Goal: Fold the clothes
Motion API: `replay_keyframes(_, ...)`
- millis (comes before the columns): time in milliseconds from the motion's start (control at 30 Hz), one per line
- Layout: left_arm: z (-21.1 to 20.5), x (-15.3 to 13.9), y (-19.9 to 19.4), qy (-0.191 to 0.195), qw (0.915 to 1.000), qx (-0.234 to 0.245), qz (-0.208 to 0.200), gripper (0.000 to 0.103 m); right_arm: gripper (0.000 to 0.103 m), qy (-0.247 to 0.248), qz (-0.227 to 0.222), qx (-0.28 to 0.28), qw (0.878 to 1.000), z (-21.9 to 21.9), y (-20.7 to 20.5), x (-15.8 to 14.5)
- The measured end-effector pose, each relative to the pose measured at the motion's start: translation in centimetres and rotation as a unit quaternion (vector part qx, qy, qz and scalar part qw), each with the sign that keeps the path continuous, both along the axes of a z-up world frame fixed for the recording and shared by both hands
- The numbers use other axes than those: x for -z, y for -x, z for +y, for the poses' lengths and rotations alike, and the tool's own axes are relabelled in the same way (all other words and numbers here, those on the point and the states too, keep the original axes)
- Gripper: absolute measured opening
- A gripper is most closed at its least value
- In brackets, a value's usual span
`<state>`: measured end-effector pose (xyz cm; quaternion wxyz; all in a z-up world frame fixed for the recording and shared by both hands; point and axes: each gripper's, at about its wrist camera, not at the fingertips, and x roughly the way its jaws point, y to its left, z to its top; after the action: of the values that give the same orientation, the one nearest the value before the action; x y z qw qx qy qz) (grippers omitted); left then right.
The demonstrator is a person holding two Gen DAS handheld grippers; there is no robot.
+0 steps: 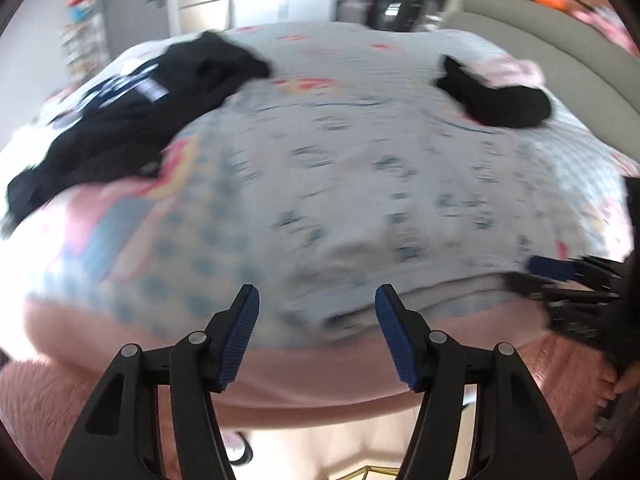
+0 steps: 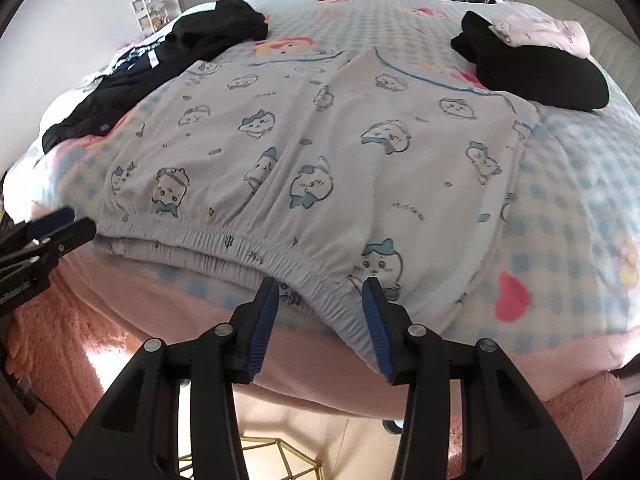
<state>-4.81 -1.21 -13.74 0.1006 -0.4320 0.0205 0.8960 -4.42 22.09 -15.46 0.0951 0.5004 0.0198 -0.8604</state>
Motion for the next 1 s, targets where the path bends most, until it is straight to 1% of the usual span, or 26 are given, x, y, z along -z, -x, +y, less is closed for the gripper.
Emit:
replay_keyframes(33, 0.7, 0.0, 0.1, 0.010, 0.9999, 0.013, 0.001, 0.063, 0.044, -0.001, -0.003, -0.001, 1.000, 0.0, 0.1, 0.2)
replay_keyframes(100, 2.8, 0.6, 1.1, 0.036, 0.9978, 0.054, -0.015, 0.059, 0.044, -0.002, -0.008, -0.001, 1.000, 0.0, 0.2, 0.6)
replay_keyframes(133, 3.4, 1.0, 1.4, 0.047, 0.9965, 0.064, -0.023, 0.054, 0.044, -0.001, -0.011, 0.000, 1.000, 0.0, 0.3, 0.7)
replay_keyframes(167, 4.0, 1.3, 1.6, 0.061, 0.9948, 0.076, -0.028, 0.052, 0.044, -0.001, -0.014, 0.001, 1.000, 0.1, 0.4, 0.9)
replay_keyframes(233, 5.0, 2.0, 1.9, 0.087, 0.9906, 0.098, -0.038, 0.051, 0.043, -0.002, -0.016, -0.002, 1.000, 0.1, 0.5, 0.9)
replay_keyframes(333, 5.5, 2.7, 2.3, 0.096, 0.9879, 0.110, -0.053, 0.051, 0.043, -0.007, -0.015, -0.009, 1.000, -0.1, 0.7, 1.0)
replay_keyframes(367, 5.6, 2.8, 2.4, 0.100, 0.9876, 0.110, -0.052, 0.052, 0.043, -0.008, -0.015, -0.011, 1.000, -0.2, 0.8, 1.1)
replay_keyframes(433, 5.5, 2.8, 2.7, 0.095, 0.9886, 0.107, -0.048, 0.052, 0.044, -0.010, -0.016, -0.011, 1.000, -0.5, 1.3, 1.3)
replay_keyframes(567, 4.2, 2.0, 3.4, 0.067, 0.9937, 0.078, -0.046, 0.052, 0.043, -0.003, -0.008, -0.003, 1.000, -0.4, 2.2, 0.8)
replay_keyframes(600, 3.5, 1.8, 3.3, 0.056, 0.9952, 0.067, -0.045, 0.052, 0.042, 0.000, -0.005, -0.001, 1.000, -0.4, 2.1, 0.6)
replay_keyframes(633, 3.0, 1.7, 3.2, 0.046, 0.9963, 0.058, -0.042, 0.049, 0.040, 0.005, -0.003, 0.000, 1.000, -0.3, 2.0, 0.4)
replay_keyframes(667, 2.3, 1.7, 3.0, 0.039, 0.9974, 0.047, -0.038, 0.039, 0.032, 0.007, -0.002, 0.000, 1.000, -0.2, 1.8, 0.3)
replay_keyframes(700, 1.6, 1.8, 2.8, 0.038, 0.9982, 0.032, -0.035, 0.018, 0.026, 0.008, -0.005, -0.002, 1.000, -0.1, 1.5, 0.4)
replay_keyframes(733, 1.4, 2.0, 2.8, 0.029, 0.9983, 0.033, -0.038, 0.017, 0.024, 0.009, -0.007, -0.005, 1.000, 0.0, 1.3, 0.5)
replay_keyframes(767, 1.1, 2.2, 2.9, 0.017, 0.9984, 0.037, -0.039, 0.017, 0.022, 0.010, -0.009, -0.008, 1.000, 0.0, 1.3, 0.7)
replay_keyframes(900, 1.4, 2.0, 2.9, 0.005, 0.9986, 0.046, -0.026, 0.019, 0.022, 0.008, -0.015, -0.008, 1.000, -0.2, 1.9, 0.9)
replay_keyframes(933, 1.6, 2.1, 2.9, 0.007, 0.9985, 0.047, -0.025, 0.027, 0.022, 0.010, -0.015, -0.003, 1.000, -0.2, 2.1, 1.0)
replay_keyframes(1000, 2.3, 2.4, 3.4, 0.017, 0.9979, 0.059, -0.022, 0.037, 0.026, 0.013, -0.017, 0.004, 1.000, -0.2, 2.5, 1.2)
